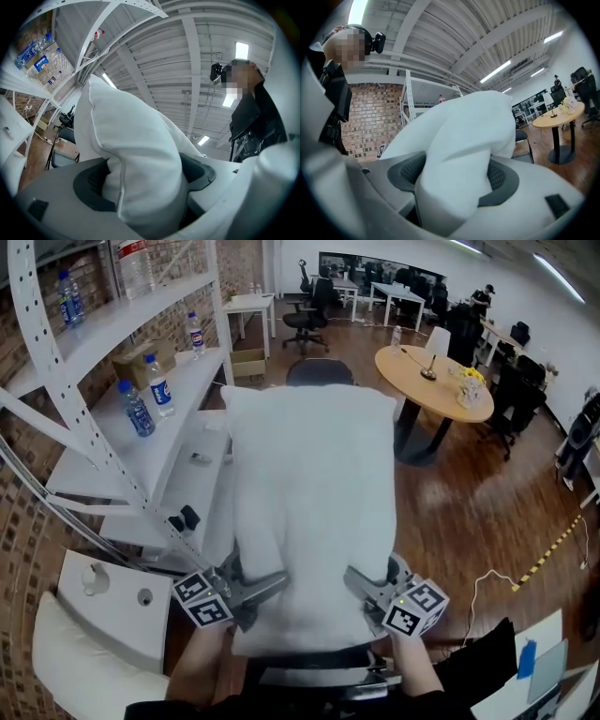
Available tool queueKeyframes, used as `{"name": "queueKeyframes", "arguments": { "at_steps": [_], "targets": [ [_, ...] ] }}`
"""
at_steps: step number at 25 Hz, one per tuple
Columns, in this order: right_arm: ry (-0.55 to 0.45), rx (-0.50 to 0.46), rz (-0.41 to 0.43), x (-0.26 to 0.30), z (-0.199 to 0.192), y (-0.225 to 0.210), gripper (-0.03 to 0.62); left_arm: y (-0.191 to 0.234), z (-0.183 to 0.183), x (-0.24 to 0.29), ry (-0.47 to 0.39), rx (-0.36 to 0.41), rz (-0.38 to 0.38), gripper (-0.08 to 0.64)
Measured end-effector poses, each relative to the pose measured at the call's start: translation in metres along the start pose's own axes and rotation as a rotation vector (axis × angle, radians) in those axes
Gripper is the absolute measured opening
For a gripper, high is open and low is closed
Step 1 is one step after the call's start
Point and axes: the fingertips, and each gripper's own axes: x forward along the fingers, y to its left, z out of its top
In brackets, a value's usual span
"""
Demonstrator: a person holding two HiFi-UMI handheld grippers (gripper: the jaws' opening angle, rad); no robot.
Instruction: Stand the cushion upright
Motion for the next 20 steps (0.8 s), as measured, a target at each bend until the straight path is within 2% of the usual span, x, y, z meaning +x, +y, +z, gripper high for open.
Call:
{"name": "queueKeyframes", "arguments": {
  "at_steps": [5,10,20],
  "targets": [
    [0.001,0.005,0.015,0.024,0.003,-0.035,0.348,0.036,-0.001,0.021,-0.001,-0.002,0.018,0.396],
    [-0.002,0.011,0.047,0.056,0.016,-0.095,0.348,0.083,0.000,0.065,-0.010,0.016,0.046,0.396],
    [-0.020,0.014,0.093,0.108,0.091,-0.239,0.348,0.173,0.028,0.202,-0.028,0.056,0.066,0.397]
  ]
}}
